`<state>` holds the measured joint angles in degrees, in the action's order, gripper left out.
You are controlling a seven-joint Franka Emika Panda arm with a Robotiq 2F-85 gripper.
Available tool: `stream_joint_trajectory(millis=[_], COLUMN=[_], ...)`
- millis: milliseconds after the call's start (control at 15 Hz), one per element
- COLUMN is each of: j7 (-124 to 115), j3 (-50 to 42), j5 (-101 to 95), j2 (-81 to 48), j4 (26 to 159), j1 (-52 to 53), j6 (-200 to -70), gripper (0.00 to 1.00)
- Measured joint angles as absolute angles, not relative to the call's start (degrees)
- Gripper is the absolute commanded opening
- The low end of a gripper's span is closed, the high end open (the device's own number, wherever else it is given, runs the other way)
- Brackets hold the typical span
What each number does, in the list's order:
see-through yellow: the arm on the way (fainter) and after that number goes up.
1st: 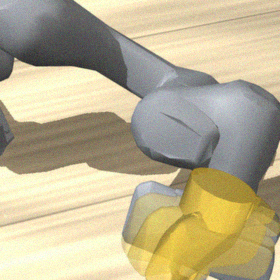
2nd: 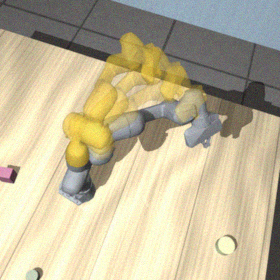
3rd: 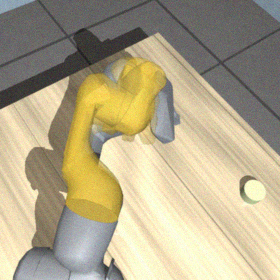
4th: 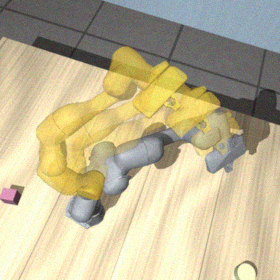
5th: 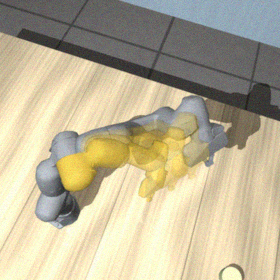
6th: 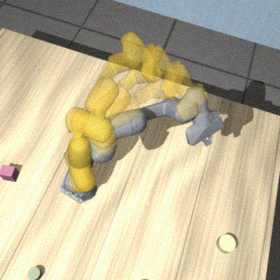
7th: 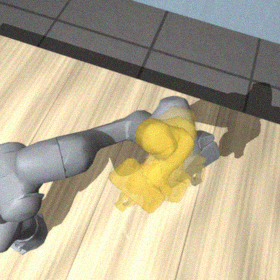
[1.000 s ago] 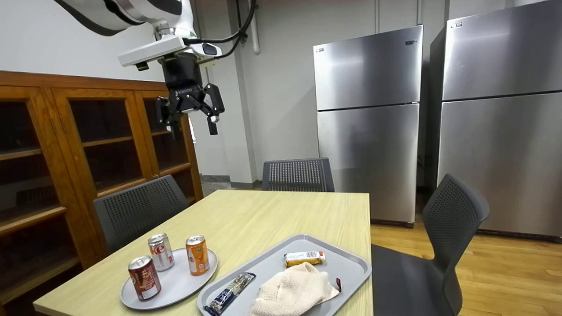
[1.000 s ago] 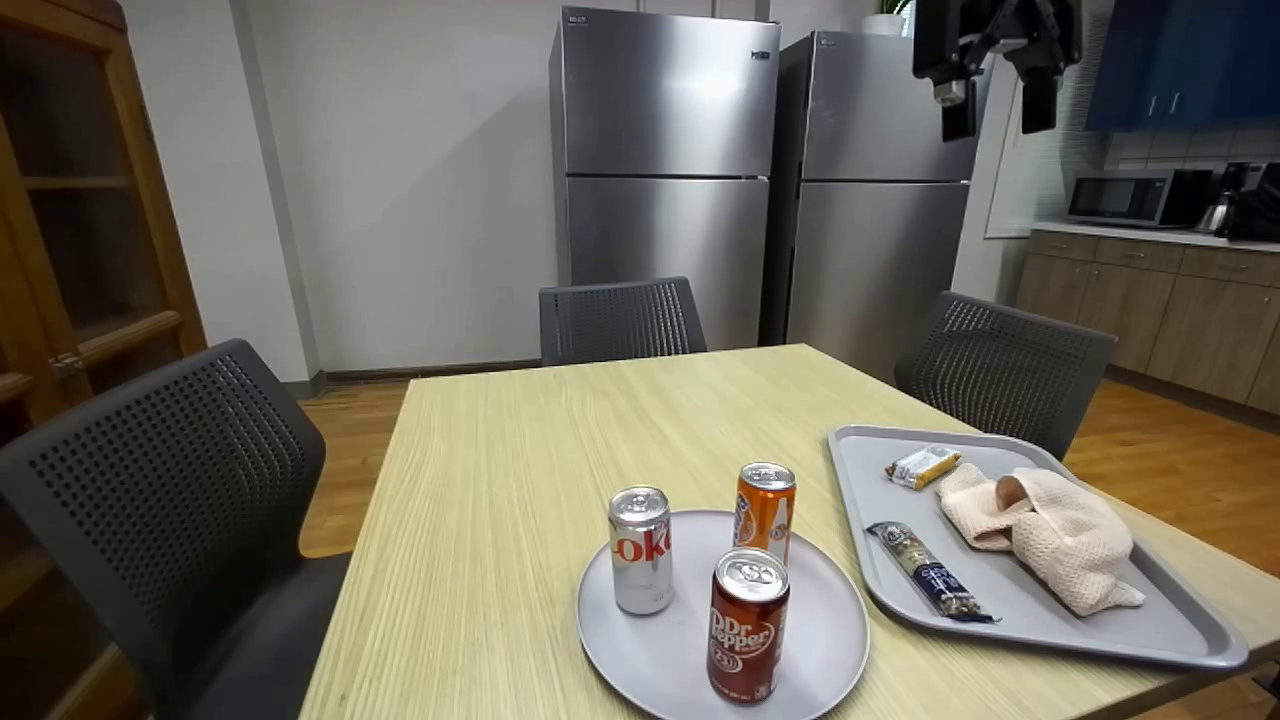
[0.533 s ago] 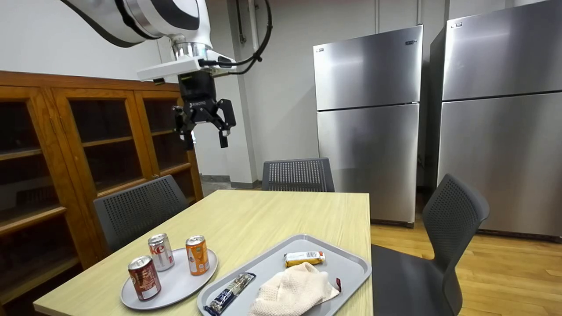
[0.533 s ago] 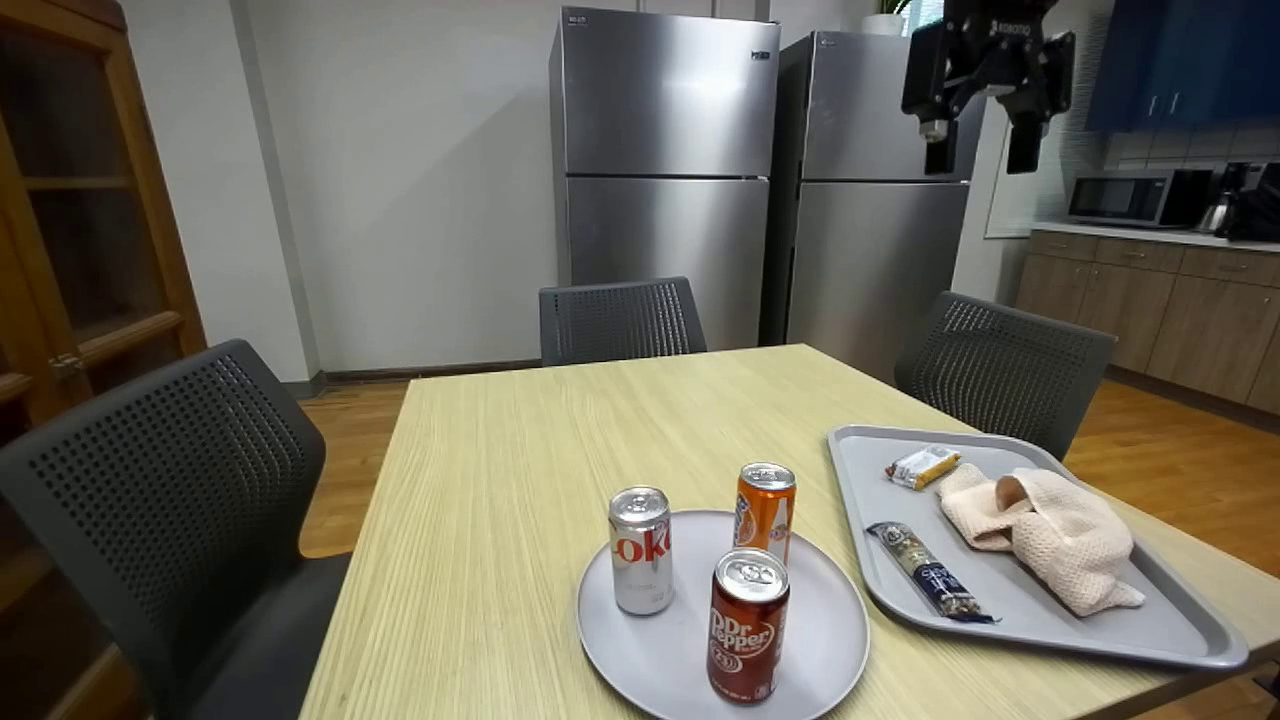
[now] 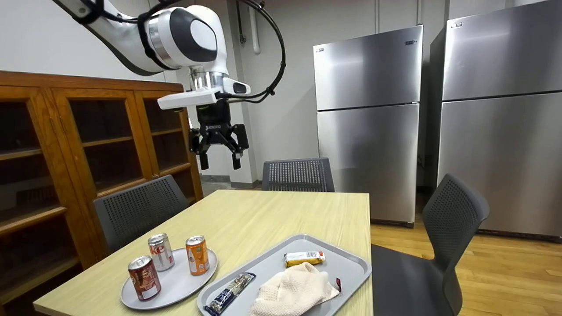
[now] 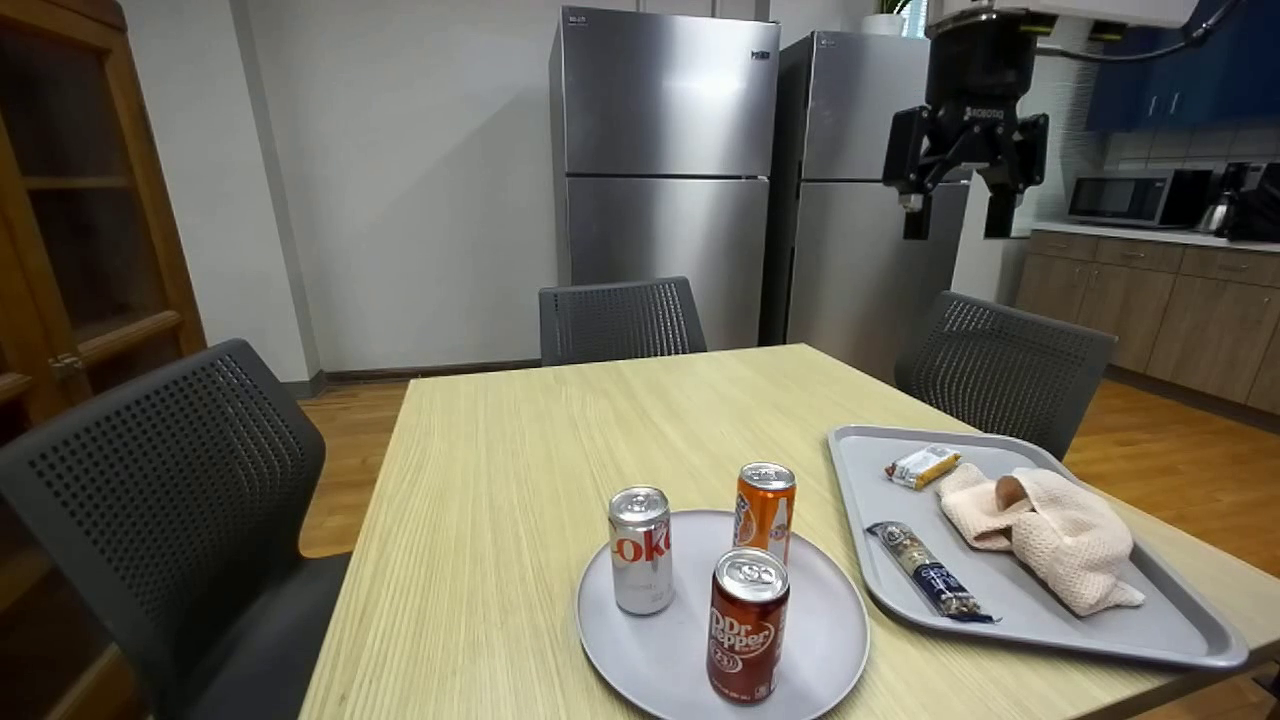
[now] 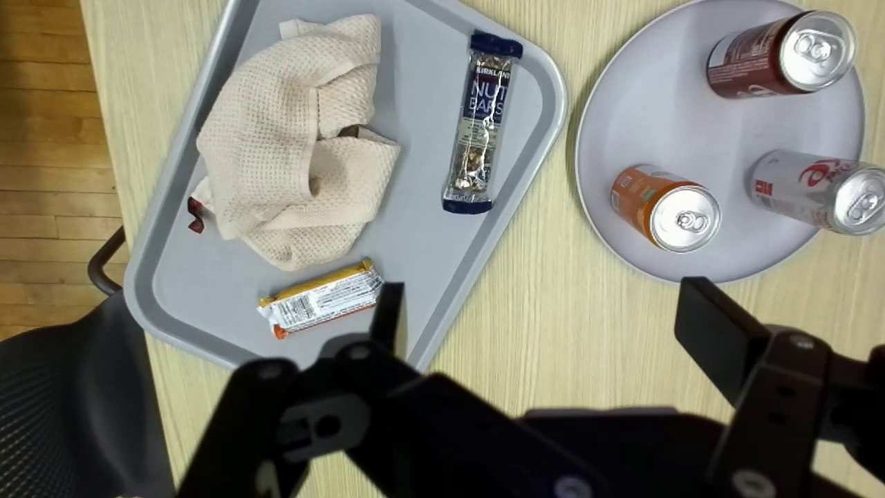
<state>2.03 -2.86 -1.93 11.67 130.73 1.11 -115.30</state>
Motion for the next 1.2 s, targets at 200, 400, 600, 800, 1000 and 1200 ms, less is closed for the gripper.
stream_joint_trajectory(millis=[200, 400, 600, 800, 1000, 1200], j7=[-0.1, -2.6, -5.9, -9.1, -12.3, -15.8], j3=[-2.9, -2.9, -3.0, -3.3, -3.9, -4.5], j5=[-2.0, -2.2, -2.9, -4.5, -5.6, -6.6], j2=[9.9, 8.5, 7.4, 6.2, 4.9, 3.5], j4=[131.4, 132.0, 132.8, 133.8, 134.5, 134.9], j1=[0.5, -0.4, -1.5, -2.6, -3.5, -4.1], j6=[-117.5, -119.4, -121.1, -122.0, -123.1, -124.0], gripper=[1.0, 1.0, 1.0, 1.0, 1.0, 1.0])
